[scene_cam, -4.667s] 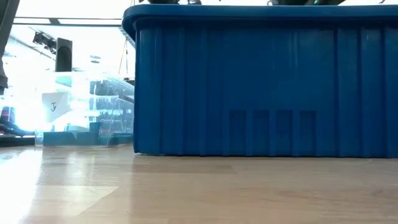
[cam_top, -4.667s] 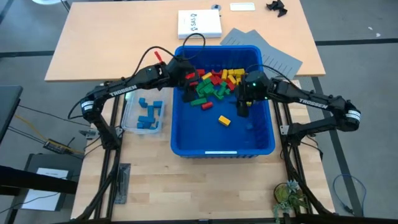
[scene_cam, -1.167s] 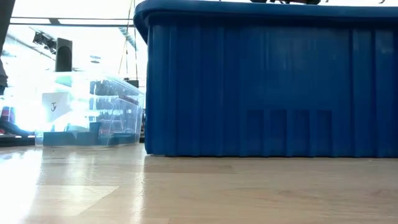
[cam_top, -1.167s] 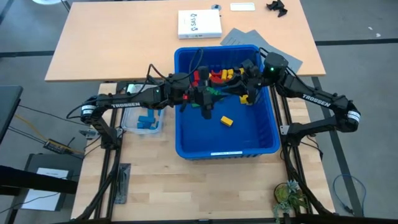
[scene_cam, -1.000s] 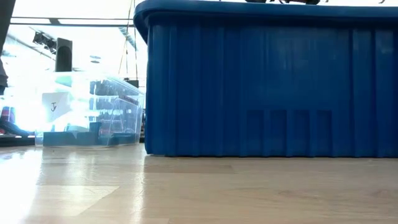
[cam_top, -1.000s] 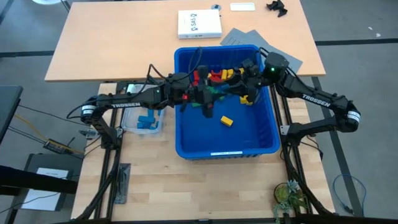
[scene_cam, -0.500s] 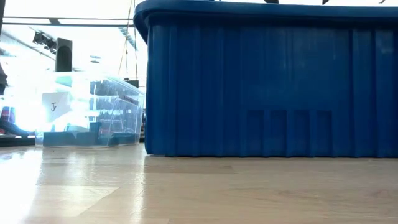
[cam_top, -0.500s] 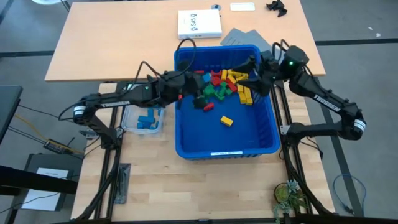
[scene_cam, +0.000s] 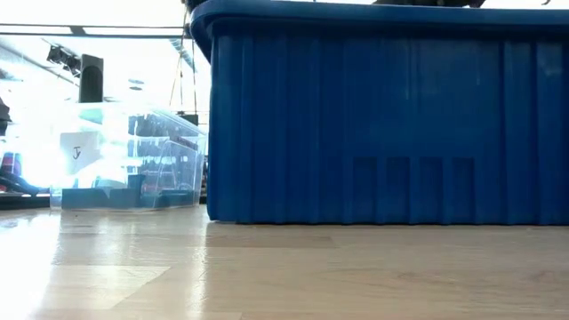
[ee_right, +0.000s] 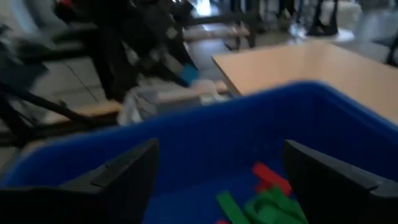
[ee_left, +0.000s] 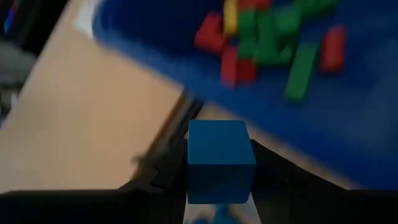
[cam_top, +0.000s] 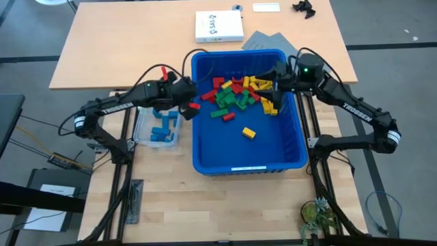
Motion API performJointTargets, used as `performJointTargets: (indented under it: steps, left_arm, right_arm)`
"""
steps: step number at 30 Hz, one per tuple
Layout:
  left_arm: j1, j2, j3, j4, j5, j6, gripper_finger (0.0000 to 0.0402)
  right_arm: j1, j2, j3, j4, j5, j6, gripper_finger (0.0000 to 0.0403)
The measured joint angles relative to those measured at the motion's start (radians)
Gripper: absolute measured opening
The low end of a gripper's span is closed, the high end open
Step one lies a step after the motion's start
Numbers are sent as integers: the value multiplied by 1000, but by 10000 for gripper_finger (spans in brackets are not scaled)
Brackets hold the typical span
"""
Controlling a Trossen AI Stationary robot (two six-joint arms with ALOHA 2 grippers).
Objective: Sort blocks
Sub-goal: Put the blue block into the transparent bin, then adjust the blue bin
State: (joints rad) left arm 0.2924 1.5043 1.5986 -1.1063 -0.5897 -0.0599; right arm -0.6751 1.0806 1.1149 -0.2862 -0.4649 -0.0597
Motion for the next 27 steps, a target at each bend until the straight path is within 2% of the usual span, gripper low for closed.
performJointTargets:
  steps: [8,11,19,23,27]
  left_arm:
    - [83,0,-3,-248,-1,-127,147]
    - [108,-30,-86,-220,-44,-126,147]
    - [159,-182,-380,-101,-20,-161,153]
    - [185,-210,-421,-58,79,-196,187]
    - [193,-214,-410,-53,90,-187,232]
  right_arm:
    - [-2,30,0,-105,48,-55,334]
    - [-2,30,0,-131,60,-70,334]
    - [-2,30,0,-200,82,-75,335]
    - [-2,30,0,-188,109,-76,335]
    - [-2,30,0,-189,115,-76,334]
